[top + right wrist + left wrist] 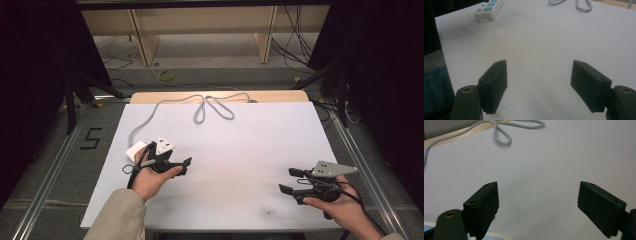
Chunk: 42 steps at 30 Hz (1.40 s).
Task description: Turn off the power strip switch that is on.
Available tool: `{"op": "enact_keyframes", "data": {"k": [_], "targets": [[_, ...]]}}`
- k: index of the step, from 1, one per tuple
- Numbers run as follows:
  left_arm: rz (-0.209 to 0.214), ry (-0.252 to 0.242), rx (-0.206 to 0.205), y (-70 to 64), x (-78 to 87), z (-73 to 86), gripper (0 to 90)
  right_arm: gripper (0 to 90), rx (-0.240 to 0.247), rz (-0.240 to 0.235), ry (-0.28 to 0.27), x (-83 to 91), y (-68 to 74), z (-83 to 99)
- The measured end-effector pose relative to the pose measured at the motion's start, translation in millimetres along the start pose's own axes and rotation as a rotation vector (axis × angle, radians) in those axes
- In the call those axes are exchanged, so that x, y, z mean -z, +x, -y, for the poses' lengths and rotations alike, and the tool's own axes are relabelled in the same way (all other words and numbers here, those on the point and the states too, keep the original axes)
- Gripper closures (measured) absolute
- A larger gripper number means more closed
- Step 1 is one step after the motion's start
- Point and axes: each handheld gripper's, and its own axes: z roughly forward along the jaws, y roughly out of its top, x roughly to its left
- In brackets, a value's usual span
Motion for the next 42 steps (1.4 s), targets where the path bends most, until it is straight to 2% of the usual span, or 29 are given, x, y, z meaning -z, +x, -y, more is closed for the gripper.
{"op": "enact_keyframes", "data": {"k": [2, 7, 13, 23, 27, 42], "targets": [[-0.009, 0.010, -0.008, -4.3, -0.1, 1.9, 16.4, 29.9, 0.005, -0.002, 0.005, -0.2, -0.3, 0.1], [0.021, 0.028, -0.055, -14.6, -0.6, 6.5, 16.4, 30.0, 0.007, -0.006, 0.007, -1.0, 0.4, -0.1], [0.053, -0.006, -0.088, -23.2, 1.8, 6.1, 15.9, 30.0, 0.007, -0.009, 0.005, -1.7, 0.9, 0.1], [0.097, -0.028, -0.180, -31.2, 8.8, 13.5, 15.7, 29.9, 0.012, -0.009, 0.010, -2.2, 0.5, 0.2], [0.119, -0.030, -0.192, -31.4, 12.1, 19.3, 15.5, 29.9, 0.012, -0.010, 0.014, -2.5, 0.8, 0.4], [0.093, -0.023, -0.201, -28.3, 33.9, 43.6, 15.6, 29.9, 0.015, -0.012, 0.016, -2.0, 1.5, 0.6]]}}
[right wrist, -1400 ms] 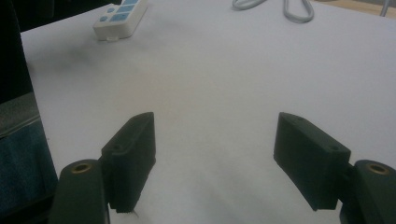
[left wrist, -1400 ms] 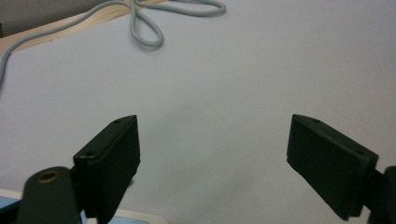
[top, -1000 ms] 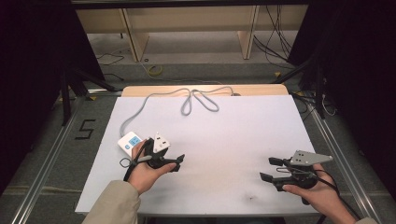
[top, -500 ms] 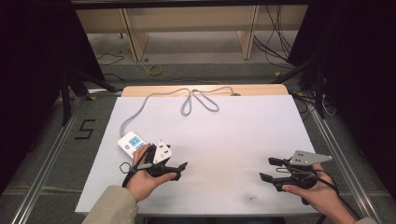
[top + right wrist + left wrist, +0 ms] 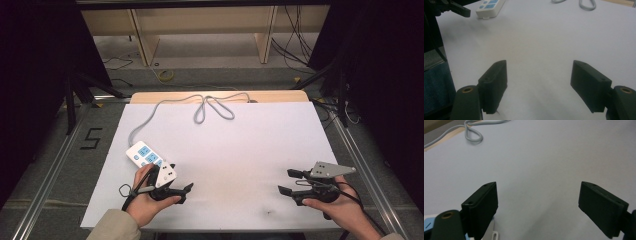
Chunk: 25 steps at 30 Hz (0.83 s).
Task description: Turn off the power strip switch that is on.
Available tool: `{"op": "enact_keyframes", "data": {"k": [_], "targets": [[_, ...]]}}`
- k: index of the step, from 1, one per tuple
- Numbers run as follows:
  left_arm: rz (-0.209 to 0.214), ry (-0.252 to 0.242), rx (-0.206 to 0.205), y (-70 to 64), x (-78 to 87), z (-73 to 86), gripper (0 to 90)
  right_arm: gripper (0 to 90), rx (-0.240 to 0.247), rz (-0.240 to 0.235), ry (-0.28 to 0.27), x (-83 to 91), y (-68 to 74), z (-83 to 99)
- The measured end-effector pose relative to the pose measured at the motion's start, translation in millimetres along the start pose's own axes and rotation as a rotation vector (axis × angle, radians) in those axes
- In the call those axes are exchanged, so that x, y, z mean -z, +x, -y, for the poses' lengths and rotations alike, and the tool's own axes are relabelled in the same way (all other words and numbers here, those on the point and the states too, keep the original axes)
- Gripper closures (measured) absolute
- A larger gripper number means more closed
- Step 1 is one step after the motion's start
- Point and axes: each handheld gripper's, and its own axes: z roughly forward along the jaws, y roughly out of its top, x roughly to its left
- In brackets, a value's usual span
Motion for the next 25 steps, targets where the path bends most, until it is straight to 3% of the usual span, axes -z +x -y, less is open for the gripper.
{"op": "enact_keyframes", "data": {"k": [8, 13, 20, 25], "targets": [[-0.021, 0.018, 0.022, 5.5, 11.6, 14.4, 15.7, 29.7, -0.005, 0.000, -0.006, 0.8, -1.3, 0.5], [-0.023, -0.004, 0.033, 7.9, 12.8, 11.7, 15.7, 29.6, -0.003, 0.003, -0.003, 0.7, -2.0, 0.4], [-0.028, 0.011, 0.023, 7.9, 10.6, 12.0, 15.7, 29.6, -0.008, 0.004, -0.010, 1.6, -1.3, 0.4], [-0.030, 0.017, 0.042, 8.0, 7.0, 10.2, 15.8, 29.6, -0.006, 0.006, -0.019, 2.2, -0.8, -0.6]]}}
